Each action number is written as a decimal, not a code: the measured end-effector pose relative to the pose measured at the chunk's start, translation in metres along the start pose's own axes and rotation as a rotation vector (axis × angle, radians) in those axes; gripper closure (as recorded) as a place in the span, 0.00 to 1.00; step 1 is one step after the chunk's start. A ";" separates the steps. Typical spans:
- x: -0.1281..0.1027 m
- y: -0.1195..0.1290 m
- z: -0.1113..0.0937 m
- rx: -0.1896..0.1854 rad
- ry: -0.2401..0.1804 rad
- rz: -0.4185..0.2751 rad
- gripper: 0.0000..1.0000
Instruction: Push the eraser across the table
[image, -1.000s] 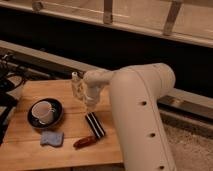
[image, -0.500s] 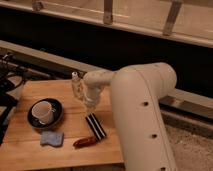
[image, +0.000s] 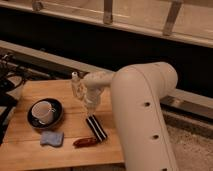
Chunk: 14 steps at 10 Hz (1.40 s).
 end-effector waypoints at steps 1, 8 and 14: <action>0.002 0.001 0.001 0.000 0.001 -0.001 1.00; 0.012 0.005 0.004 0.004 0.007 -0.007 1.00; 0.020 0.010 0.006 0.006 0.011 -0.015 1.00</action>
